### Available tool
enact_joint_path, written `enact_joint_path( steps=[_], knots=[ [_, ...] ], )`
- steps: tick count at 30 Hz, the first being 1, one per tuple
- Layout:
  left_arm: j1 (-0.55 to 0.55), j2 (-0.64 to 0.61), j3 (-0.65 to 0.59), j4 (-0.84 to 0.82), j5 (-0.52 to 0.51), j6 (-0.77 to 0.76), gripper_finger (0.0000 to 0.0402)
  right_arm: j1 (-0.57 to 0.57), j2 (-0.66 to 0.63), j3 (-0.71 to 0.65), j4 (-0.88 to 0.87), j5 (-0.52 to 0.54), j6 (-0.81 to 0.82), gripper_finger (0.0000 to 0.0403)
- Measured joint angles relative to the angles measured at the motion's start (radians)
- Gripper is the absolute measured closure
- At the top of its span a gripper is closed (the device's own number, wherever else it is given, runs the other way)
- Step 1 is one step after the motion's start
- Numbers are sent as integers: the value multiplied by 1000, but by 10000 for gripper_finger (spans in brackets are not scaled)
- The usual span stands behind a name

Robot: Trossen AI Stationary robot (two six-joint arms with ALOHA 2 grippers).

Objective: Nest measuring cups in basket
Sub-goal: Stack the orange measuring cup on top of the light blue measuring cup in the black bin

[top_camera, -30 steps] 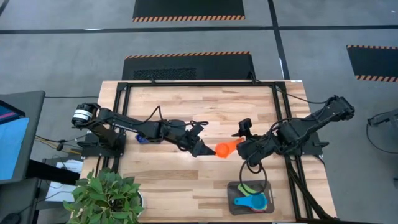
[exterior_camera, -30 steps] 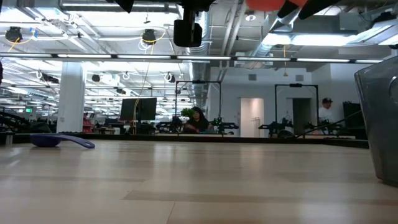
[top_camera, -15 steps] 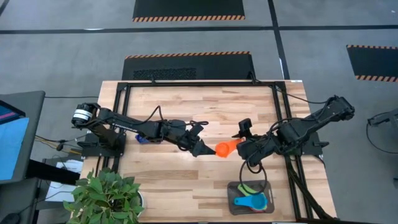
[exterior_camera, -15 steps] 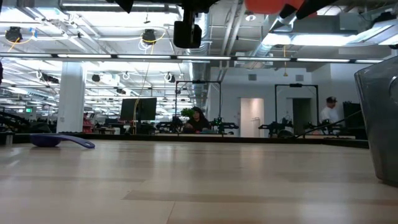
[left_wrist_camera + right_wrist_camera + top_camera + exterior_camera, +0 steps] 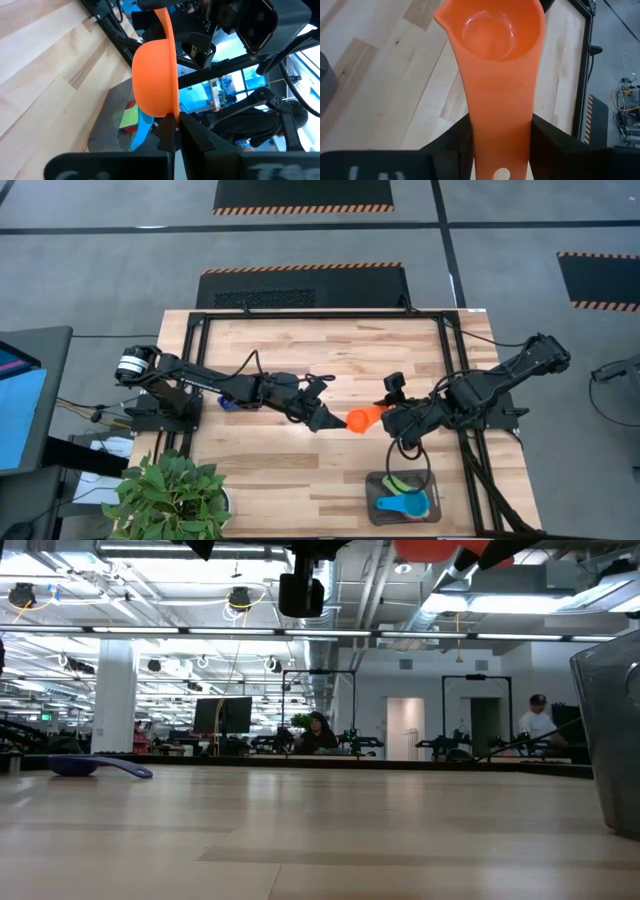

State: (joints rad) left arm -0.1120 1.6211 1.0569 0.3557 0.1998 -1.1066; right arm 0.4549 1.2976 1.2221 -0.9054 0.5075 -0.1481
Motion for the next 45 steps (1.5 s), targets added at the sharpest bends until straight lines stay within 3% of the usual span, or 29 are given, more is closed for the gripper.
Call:
enact_joint_path(
  steps=[3,12,20,27,36,45],
  knots=[
    [0,0,0,0,-5,10,400,0,0,0,0,3,9,229],
    [0,0,0,0,-6,13,394,0,0,0,-2,-10,19,264],
    [0,0,0,1,-26,25,393,0,0,0,-3,-10,20,220],
    [0,0,0,2,-26,25,390,0,0,0,-7,-11,20,265],
    [1,0,0,6,-31,15,313,0,0,0,-29,-16,54,223],
    [1,0,0,5,-24,2,249,0,0,0,-34,-37,54,256]
  ],
)
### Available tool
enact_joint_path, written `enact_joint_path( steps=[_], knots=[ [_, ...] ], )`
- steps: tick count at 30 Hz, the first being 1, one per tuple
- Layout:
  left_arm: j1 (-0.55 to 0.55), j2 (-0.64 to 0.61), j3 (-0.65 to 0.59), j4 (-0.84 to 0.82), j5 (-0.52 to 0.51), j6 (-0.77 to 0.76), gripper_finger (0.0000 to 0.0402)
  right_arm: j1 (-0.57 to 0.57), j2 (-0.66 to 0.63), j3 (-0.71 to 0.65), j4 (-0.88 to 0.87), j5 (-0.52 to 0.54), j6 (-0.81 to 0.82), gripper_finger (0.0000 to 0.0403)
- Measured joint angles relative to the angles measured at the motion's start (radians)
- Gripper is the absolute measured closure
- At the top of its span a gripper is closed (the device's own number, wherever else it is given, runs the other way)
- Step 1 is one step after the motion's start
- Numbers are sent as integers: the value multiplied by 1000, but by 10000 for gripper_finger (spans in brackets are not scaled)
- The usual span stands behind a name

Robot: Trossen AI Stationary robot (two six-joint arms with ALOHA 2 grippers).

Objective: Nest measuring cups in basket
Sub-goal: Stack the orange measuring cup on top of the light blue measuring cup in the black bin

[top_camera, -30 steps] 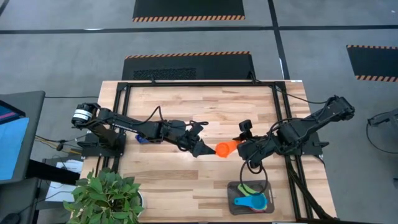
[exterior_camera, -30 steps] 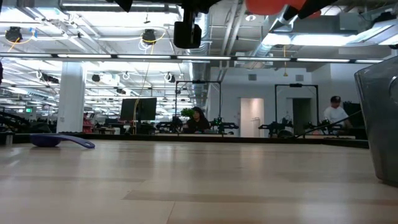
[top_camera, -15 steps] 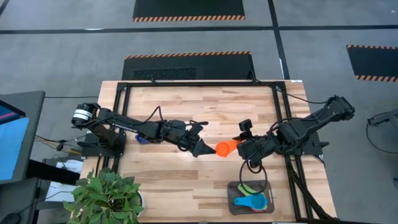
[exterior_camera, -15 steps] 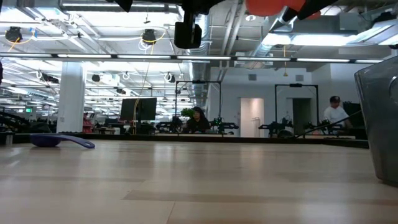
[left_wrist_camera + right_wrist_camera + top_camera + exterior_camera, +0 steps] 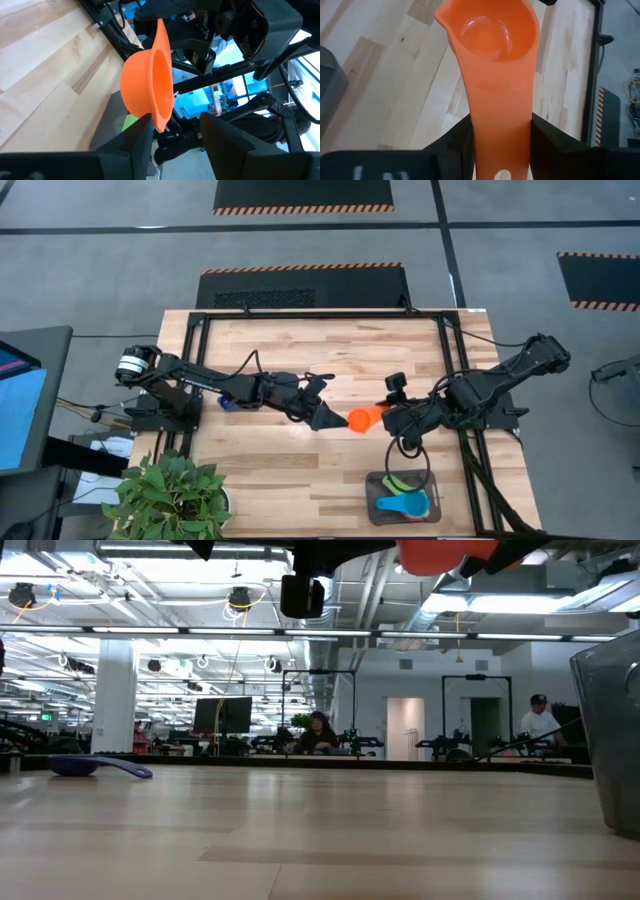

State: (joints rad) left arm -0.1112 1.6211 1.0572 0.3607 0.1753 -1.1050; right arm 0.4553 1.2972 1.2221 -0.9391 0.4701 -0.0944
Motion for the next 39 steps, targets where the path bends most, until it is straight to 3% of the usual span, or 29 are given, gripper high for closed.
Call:
enact_joint_path(
  steps=[10,18,25,32,39],
  knots=[
    [0,0,0,-8,22,16,239,2,0,0,-8,-36,10,228],
    [0,0,0,-99,48,56,239,20,0,0,-84,-217,121,263],
    [0,0,0,-146,37,58,239,140,0,0,-107,-390,245,266],
    [0,0,0,-145,0,74,239,268,0,0,-107,-397,364,299],
    [1,0,0,-145,-46,99,239,308,0,0,-107,-393,439,330]
  ],
)
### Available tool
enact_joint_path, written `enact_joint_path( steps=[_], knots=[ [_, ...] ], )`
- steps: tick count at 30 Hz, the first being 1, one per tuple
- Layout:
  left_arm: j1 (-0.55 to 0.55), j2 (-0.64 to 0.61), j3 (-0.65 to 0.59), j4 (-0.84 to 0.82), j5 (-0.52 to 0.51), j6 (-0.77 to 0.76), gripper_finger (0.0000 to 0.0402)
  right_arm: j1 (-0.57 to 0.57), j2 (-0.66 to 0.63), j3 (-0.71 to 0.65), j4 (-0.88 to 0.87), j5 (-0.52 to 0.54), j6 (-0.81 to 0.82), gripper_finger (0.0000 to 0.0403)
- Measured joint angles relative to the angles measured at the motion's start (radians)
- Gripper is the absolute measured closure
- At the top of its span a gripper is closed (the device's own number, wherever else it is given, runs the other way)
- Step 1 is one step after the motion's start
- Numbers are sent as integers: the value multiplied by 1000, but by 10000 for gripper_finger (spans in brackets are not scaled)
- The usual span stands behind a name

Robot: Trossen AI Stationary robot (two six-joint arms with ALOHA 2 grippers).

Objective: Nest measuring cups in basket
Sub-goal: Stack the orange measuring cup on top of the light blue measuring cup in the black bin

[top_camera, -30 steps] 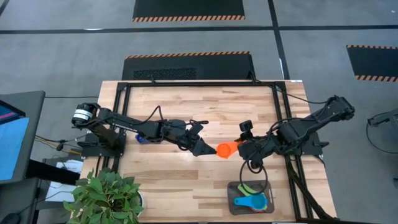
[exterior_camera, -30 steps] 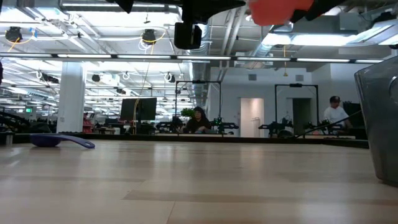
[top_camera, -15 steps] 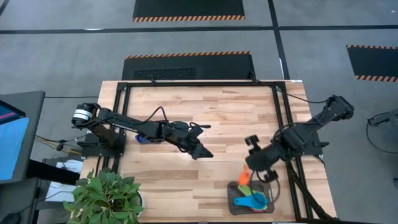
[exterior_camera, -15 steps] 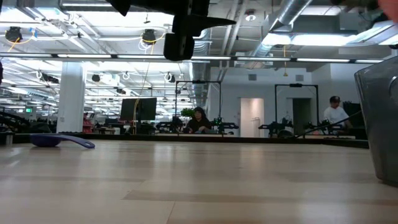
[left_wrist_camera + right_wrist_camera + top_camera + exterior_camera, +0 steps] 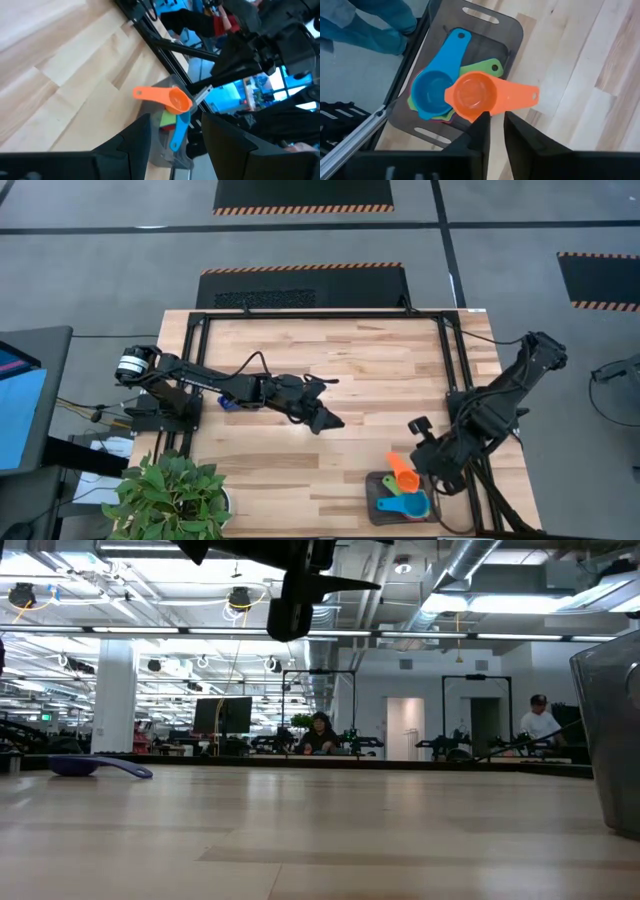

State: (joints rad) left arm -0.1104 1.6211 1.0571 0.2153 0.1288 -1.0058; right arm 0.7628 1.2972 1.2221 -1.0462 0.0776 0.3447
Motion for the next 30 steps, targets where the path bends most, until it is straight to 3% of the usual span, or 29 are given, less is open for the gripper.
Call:
enact_joint_path(
  steps=[7,15,19,25,30],
  knots=[
    [0,0,0,-2,-65,32,239,10,0,0,1,-1,25,342],
    [1,0,0,-132,-320,76,239,10,3,0,45,3,222,363],
    [0,0,0,-200,-325,116,239,25,61,-1,64,5,369,393],
    [0,0,0,-195,-287,199,239,76,166,-1,113,2,621,381],
    [0,0,0,-198,-264,241,239,93,235,-1,116,27,819,397]
  ],
)
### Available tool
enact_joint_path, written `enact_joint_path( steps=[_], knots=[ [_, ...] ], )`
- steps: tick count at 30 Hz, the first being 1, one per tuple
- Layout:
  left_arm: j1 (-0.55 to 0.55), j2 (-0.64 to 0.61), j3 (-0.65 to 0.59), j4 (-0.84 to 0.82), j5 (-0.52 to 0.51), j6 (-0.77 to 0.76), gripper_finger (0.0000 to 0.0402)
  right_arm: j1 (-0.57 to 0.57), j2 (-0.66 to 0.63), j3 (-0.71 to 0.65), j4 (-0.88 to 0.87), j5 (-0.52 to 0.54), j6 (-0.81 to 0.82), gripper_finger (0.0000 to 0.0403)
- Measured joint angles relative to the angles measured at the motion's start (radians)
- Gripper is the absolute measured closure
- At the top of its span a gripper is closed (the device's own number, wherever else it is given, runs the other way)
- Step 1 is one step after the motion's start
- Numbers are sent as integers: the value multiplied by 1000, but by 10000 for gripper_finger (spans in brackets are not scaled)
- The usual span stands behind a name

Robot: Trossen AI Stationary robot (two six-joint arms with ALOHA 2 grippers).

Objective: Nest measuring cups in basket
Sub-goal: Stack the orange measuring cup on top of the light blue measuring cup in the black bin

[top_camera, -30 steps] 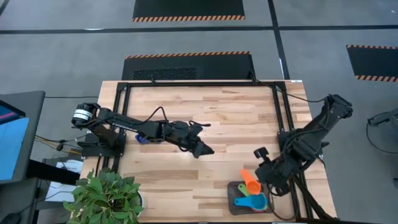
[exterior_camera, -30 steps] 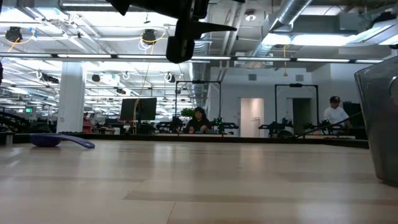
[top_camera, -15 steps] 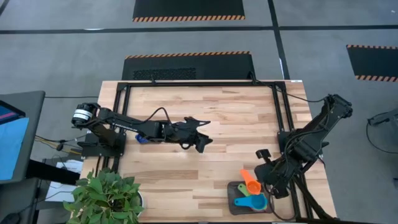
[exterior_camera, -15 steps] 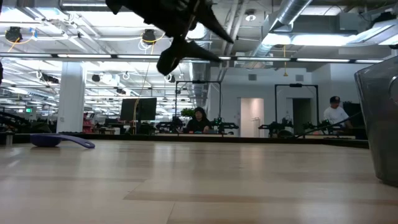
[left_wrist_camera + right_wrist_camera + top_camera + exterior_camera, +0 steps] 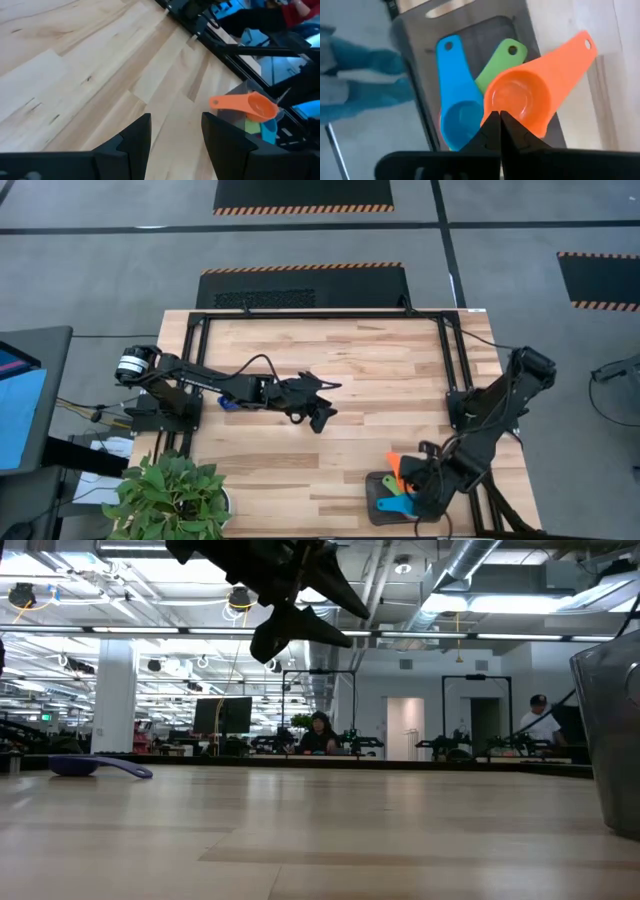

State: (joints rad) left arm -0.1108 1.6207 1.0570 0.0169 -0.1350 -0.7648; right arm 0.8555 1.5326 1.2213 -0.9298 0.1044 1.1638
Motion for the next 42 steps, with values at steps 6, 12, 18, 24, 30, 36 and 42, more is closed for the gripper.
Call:
enact_joint_path(
  steps=[6,12,18,24,30,36,42],
  knots=[
    [0,0,0,-1,32,13,239,-2,56,0,5,51,97,389],
    [0,0,0,0,44,25,239,2,94,0,11,31,114,397],
    [0,0,0,-1,45,51,239,3,89,3,27,24,119,387],
    [0,0,0,-3,45,67,239,33,92,10,64,-29,124,397],
    [0,0,0,-3,44,81,239,73,92,10,84,-30,212,386],
    [0,0,0,-3,43,81,239,119,92,10,112,-31,267,397],
    [0,0,0,-4,42,81,239,150,92,10,112,-30,347,382]
  ],
)
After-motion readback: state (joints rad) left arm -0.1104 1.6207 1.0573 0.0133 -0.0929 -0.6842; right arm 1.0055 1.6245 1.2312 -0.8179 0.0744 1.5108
